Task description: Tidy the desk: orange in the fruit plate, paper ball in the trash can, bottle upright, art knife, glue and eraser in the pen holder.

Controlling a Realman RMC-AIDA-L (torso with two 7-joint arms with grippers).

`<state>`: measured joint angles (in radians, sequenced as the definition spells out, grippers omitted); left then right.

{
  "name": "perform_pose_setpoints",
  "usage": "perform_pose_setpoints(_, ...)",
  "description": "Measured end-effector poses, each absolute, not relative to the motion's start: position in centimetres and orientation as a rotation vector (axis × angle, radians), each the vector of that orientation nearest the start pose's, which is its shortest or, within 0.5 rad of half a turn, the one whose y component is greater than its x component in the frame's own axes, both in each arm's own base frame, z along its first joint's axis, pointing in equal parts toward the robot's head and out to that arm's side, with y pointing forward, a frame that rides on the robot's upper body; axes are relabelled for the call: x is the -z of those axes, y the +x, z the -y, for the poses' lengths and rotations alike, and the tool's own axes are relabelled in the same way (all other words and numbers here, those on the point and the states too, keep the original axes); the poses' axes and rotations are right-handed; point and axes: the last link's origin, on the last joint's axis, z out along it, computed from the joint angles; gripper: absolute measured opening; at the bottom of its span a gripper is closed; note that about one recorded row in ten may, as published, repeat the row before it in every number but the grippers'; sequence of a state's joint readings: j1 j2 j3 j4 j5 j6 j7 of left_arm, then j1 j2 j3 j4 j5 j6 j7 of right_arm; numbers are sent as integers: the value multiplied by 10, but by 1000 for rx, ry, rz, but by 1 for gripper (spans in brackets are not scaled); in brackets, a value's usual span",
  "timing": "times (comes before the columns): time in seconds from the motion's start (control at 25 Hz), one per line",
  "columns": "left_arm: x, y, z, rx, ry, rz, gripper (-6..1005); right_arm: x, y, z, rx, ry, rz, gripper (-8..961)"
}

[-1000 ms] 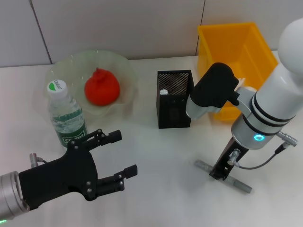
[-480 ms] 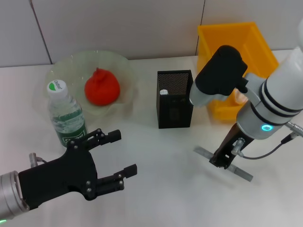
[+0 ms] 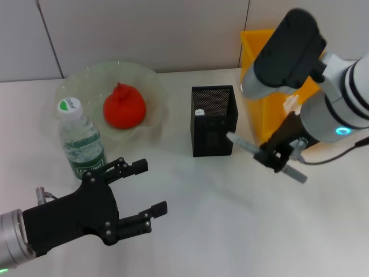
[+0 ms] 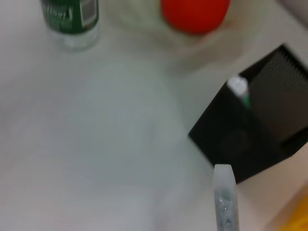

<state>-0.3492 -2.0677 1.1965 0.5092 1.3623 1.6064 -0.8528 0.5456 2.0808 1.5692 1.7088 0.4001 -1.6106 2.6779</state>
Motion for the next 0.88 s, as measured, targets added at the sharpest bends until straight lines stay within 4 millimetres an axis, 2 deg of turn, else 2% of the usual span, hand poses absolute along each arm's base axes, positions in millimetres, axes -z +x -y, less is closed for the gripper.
perform_pose_setpoints(0.44,35,-252,-270,1066,-2640,133,804,-44,110,-329,236,-2361,-417,134)
perform_pose_setpoints(0.88,33,-250,-272,1081,-2618,131,804,-50,117,-316,15,-2386,-233,133)
